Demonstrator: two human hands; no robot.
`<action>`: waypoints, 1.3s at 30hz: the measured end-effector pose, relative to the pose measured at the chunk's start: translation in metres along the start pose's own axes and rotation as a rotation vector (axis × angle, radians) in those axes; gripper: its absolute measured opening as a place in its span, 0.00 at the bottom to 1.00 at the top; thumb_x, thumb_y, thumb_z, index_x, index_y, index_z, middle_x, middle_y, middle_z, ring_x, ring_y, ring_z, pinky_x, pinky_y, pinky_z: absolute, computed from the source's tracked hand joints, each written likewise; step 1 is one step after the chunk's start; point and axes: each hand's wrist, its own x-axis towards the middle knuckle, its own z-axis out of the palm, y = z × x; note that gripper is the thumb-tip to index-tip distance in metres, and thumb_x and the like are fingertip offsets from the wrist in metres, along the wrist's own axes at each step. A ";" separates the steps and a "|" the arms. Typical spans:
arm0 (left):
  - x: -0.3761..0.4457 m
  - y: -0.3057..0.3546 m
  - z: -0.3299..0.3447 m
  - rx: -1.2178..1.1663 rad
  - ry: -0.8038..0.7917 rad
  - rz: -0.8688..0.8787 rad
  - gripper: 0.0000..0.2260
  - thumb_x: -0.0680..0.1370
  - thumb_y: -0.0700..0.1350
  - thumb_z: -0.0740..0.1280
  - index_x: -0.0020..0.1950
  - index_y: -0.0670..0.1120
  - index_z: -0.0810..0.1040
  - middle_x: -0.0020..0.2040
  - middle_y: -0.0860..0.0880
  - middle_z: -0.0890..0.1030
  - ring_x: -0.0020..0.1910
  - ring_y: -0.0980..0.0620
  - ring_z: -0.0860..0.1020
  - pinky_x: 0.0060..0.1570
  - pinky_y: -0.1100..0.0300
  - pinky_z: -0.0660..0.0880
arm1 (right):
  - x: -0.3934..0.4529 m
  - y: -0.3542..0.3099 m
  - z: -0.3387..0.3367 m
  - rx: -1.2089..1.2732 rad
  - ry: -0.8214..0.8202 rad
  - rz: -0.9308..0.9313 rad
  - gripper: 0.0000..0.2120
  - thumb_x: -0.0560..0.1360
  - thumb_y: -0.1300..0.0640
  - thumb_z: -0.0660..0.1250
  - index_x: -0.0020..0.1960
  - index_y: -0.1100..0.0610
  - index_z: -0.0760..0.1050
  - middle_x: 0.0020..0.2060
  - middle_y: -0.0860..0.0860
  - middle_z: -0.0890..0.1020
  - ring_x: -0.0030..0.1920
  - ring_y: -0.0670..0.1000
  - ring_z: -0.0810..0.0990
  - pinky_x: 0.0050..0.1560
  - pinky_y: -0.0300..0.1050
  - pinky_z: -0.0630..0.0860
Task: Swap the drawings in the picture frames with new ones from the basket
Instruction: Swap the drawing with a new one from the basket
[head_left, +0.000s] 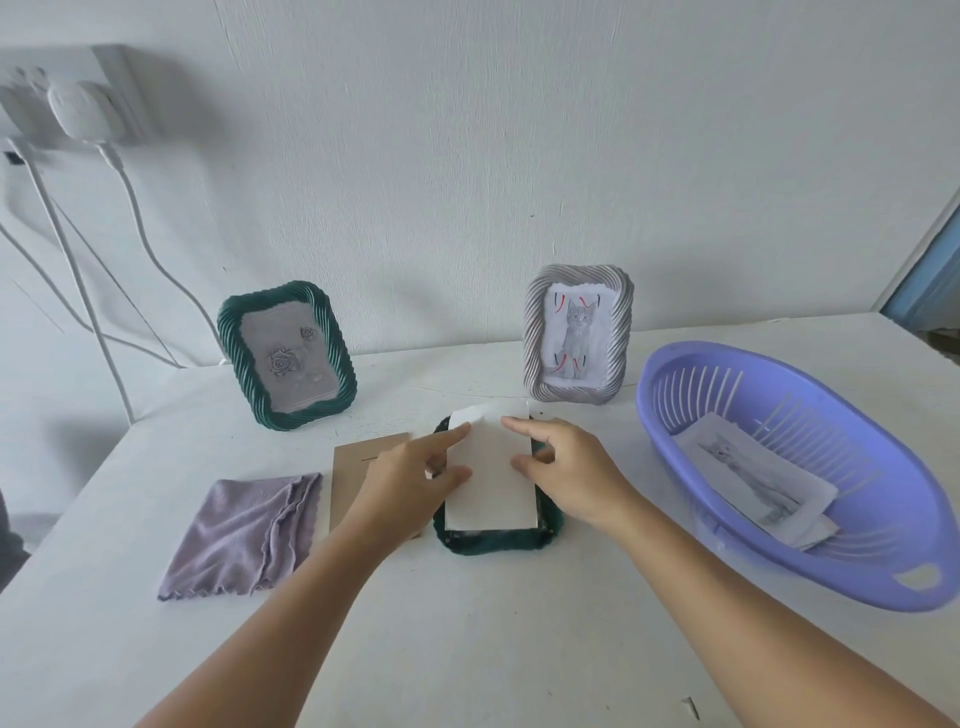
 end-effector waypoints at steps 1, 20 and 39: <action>0.000 0.002 0.000 0.023 0.006 0.000 0.21 0.78 0.54 0.72 0.71 0.65 0.75 0.44 0.56 0.80 0.49 0.60 0.78 0.56 0.59 0.74 | 0.000 0.000 0.000 -0.029 -0.006 0.000 0.23 0.79 0.57 0.69 0.72 0.41 0.75 0.40 0.42 0.74 0.36 0.37 0.76 0.45 0.28 0.68; 0.007 -0.003 0.011 0.256 -0.001 -0.006 0.22 0.78 0.58 0.69 0.72 0.64 0.74 0.43 0.61 0.80 0.53 0.57 0.75 0.72 0.51 0.58 | 0.013 0.017 0.005 -0.269 -0.068 -0.012 0.23 0.80 0.53 0.68 0.73 0.38 0.72 0.45 0.47 0.75 0.46 0.45 0.75 0.67 0.50 0.69; 0.005 -0.011 0.019 0.460 0.020 0.001 0.20 0.78 0.66 0.64 0.69 0.65 0.76 0.51 0.56 0.69 0.60 0.54 0.68 0.70 0.51 0.54 | 0.016 0.037 0.013 -0.537 -0.055 0.001 0.19 0.79 0.41 0.65 0.70 0.37 0.74 0.63 0.46 0.68 0.66 0.52 0.68 0.74 0.53 0.56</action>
